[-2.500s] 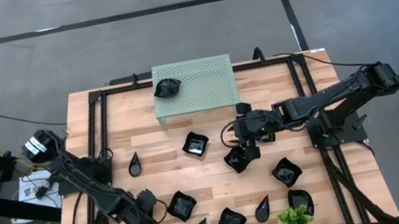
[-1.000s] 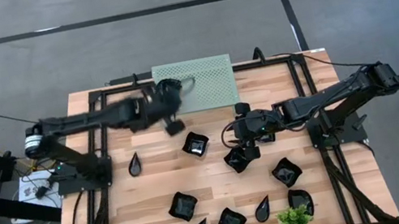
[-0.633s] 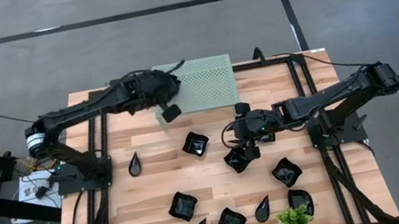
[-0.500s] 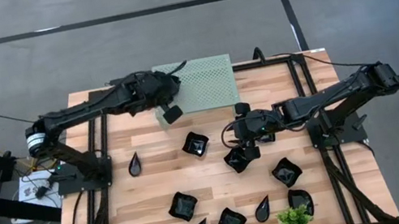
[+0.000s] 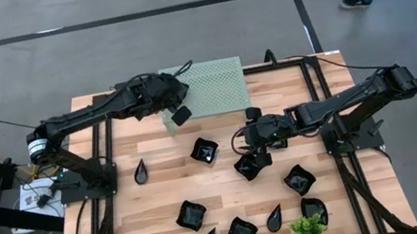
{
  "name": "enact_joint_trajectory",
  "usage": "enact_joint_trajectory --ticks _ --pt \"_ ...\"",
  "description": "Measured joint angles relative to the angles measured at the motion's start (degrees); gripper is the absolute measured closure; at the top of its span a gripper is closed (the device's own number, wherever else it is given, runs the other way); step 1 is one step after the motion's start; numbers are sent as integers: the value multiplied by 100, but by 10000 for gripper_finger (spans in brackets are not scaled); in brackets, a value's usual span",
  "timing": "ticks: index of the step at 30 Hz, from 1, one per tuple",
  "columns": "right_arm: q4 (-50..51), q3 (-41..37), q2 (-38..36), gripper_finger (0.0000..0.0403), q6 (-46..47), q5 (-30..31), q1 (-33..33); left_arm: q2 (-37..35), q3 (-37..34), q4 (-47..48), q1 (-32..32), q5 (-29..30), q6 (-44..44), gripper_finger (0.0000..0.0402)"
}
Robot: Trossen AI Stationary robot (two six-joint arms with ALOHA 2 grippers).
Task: Pick & Place Mini shaped plates
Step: Stack the leaf-shaped plate on top of the other leaf-shaped plates on the shelf, then put the distorted square plate on the shelf
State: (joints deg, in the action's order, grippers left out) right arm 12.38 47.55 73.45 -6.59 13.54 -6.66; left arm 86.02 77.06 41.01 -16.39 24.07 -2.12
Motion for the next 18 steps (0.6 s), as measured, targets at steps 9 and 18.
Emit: enact_joint_trajectory --ticks 9,18 --pt "-327 0 0 228 -2 0 2 0 0 -1328 817 -1245 147 308" --pt "-133 0 0 228 332 -188 -79 -14 -121 -1325 2221 -1383 557 308"
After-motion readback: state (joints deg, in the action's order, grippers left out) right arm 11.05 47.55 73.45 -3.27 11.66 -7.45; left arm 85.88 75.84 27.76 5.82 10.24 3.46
